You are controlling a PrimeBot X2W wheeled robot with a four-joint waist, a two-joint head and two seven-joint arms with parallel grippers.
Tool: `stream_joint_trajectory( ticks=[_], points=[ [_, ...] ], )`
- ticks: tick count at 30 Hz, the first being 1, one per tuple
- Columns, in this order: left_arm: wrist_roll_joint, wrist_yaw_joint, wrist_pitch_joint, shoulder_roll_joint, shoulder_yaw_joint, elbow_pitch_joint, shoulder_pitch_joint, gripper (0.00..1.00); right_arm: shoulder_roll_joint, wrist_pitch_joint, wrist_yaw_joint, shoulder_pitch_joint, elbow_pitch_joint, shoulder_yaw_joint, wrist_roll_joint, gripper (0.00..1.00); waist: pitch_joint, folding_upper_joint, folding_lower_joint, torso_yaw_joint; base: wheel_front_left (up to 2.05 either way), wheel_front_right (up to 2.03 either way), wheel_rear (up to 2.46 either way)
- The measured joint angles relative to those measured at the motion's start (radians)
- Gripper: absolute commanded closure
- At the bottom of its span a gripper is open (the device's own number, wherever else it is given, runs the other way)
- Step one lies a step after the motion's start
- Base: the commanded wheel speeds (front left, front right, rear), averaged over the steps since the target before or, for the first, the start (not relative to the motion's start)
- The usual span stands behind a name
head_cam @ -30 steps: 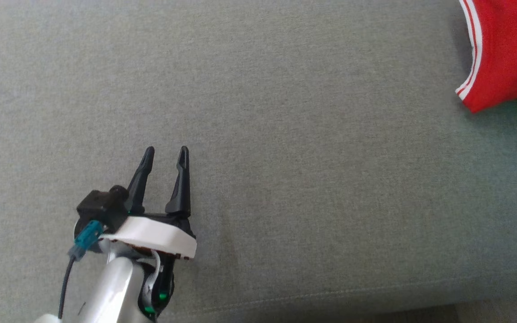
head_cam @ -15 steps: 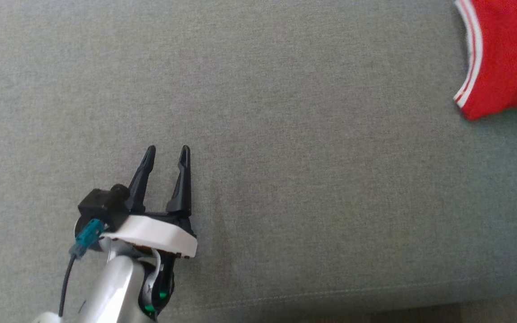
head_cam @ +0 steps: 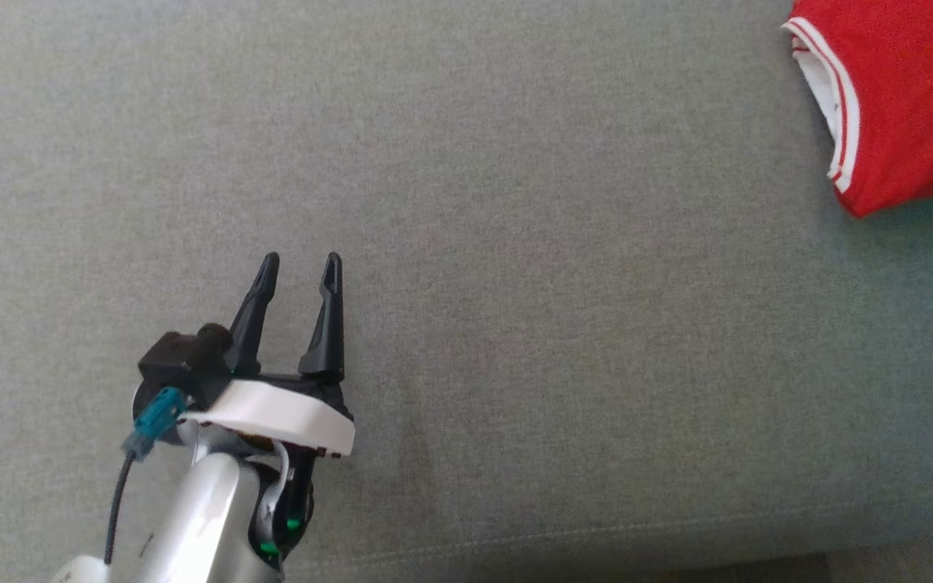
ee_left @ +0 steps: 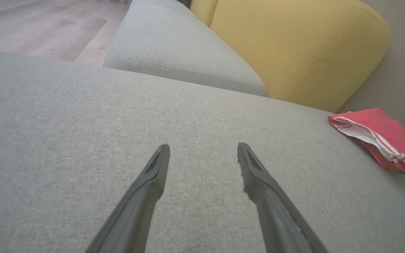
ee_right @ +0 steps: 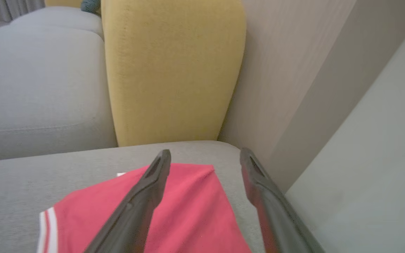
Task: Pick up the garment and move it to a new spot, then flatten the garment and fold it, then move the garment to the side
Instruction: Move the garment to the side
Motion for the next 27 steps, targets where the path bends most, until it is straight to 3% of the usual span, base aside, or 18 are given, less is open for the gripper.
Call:
stream_joint_trajectory(
  ticks=[7, 13, 20, 27],
  points=[
    [0.000, 0.002, 0.000, -0.001, 0.021, -0.004, 0.003, 0.00, 0.060, -0.117, 0.000, 0.010, 0.047, 0.113, 0.092, 0.00, -0.074, 0.0000, -0.0001, 0.000, 0.00, 0.00, 0.00],
    [-0.007, 0.029, 0.000, -0.008, 0.072, -0.012, 0.021, 0.00, 0.130, -0.198, 0.000, 0.100, 0.025, 0.231, 0.216, 0.00, -0.157, 0.0000, -0.0001, 0.002, 0.00, 0.00, 0.00],
    [-0.012, 0.054, 0.000, -0.015, 0.105, -0.011, 0.087, 0.00, 0.181, -0.222, 0.000, 0.283, -0.085, 0.379, 0.359, 0.00, -0.239, 0.0000, -0.0001, 0.007, 0.00, 0.00, 0.00],
    [0.000, 0.063, 0.000, -0.017, 0.104, 0.000, 0.125, 0.00, 0.189, -0.231, 0.000, 0.557, -0.310, 0.536, 0.543, 0.00, -0.304, 0.0001, -0.0001, 0.031, 0.00, 0.00, 0.00]
  ],
)
